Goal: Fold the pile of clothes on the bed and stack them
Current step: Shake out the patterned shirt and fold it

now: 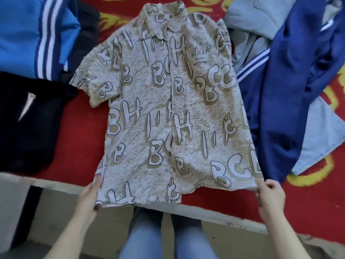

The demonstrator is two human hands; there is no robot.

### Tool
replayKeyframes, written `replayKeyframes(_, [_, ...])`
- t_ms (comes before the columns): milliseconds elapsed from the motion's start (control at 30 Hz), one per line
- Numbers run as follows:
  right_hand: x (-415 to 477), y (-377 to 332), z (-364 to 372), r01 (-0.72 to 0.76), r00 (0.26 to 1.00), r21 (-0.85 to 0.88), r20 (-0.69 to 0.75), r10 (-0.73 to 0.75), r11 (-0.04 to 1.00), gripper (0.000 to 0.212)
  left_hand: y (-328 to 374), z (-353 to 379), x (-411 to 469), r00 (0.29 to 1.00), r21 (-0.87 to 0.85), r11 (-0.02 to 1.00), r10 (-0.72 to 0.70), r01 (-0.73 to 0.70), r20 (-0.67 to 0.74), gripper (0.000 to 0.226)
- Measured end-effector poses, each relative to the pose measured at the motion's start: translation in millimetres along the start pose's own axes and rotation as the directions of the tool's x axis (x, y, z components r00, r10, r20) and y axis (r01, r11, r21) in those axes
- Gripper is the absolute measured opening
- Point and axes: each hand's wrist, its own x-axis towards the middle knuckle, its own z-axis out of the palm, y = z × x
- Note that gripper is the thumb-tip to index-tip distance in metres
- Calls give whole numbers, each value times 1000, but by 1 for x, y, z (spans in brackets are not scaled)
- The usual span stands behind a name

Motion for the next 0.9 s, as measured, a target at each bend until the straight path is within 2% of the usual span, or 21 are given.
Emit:
replayKeyframes(100, [-1,4,-11,138,984,-79,-105,-145,987,31,2,-14,-4,994,27,998,-54,51,97,18])
replayKeyframes(200, [-3,21,-29,103,981,-348,-118,-153,932,24,-12,-31,-11,992,244,961,-127,129,-25,7])
replayKeyframes(300, [-6,42,-36,27,999,-686,-14,-50,728,10,-24,-38,-10,976,461,864,-142,203,-164,17])
replayKeyframes(367, [-8,42,-28,49,998,-778,15,-60,626,19,-20,-37,2,975,563,800,-123,207,-184,43])
replayKeyframes(433, [-11,27,-10,81,992,-781,0,-130,619,28,-16,-31,19,982,720,680,-6,143,-189,74])
replayKeyframes(533, [-13,-4,25,243,953,-781,81,-293,575,28,9,1,21,951,855,518,267,-4,-158,65])
replayKeyframes(633, [-9,-40,66,409,895,-711,190,-403,572,30,39,45,23,915,893,414,403,-176,-7,57])
replayKeyframes(800, [7,-106,126,516,838,-632,232,-494,578,38,80,104,33,884,860,354,419,-369,207,55])
replayKeyframes(900, [27,-133,155,525,835,-637,258,-485,565,44,97,124,45,863,829,333,403,-449,305,58])
